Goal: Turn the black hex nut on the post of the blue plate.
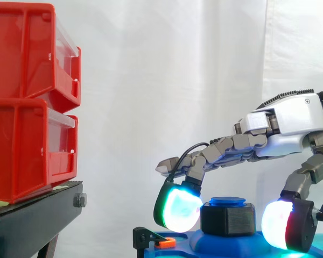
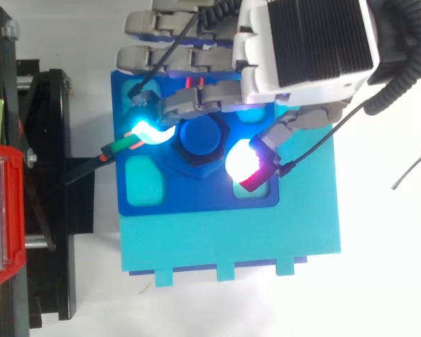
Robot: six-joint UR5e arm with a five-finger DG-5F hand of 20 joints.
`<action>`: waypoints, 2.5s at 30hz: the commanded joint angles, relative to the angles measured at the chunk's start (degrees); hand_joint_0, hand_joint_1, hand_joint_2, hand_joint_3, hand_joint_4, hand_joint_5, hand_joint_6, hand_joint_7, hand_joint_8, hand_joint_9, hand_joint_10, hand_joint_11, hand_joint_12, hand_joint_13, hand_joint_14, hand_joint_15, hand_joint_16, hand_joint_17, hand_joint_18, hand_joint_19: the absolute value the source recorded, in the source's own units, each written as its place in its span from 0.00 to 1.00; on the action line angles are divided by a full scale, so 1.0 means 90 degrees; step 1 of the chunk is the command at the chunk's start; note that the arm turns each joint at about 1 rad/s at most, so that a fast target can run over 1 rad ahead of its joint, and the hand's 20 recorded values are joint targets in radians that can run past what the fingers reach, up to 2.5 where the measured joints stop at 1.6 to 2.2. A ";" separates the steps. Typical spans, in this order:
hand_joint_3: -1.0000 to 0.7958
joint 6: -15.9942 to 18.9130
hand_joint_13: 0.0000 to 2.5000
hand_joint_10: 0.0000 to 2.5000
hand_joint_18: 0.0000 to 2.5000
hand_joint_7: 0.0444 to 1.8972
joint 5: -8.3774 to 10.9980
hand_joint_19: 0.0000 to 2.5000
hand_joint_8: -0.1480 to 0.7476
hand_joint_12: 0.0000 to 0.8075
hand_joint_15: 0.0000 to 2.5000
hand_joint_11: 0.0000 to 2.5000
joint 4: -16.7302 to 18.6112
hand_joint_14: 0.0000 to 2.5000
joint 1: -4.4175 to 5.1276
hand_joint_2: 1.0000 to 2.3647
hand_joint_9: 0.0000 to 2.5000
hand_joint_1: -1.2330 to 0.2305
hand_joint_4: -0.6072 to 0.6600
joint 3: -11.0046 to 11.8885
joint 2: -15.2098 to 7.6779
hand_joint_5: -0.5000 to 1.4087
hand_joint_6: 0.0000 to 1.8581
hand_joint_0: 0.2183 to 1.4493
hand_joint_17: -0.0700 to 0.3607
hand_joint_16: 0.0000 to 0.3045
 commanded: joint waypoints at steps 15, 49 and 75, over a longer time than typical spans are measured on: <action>0.28 -0.0004 0.00 0.00 0.00 0.34 -0.0104 0.02 0.31 0.39 0.00 0.00 -0.0021 0.00 -0.0024 0.00 0.00 0.33 0.53 0.0029 0.0003 0.10 0.27 0.23 0.40 0.15; 0.28 -0.0014 0.00 0.00 0.00 0.34 -0.0162 0.04 0.32 0.40 0.00 0.00 -0.0069 0.00 -0.0072 0.00 0.00 0.36 0.53 0.0029 0.0003 0.10 0.27 0.22 0.41 0.15; 0.28 -0.0014 0.00 0.00 0.00 0.34 -0.0201 0.03 0.33 0.39 0.00 0.00 -0.0069 0.00 -0.0102 0.00 0.00 0.34 0.55 0.0029 0.0003 0.11 0.27 0.22 0.41 0.15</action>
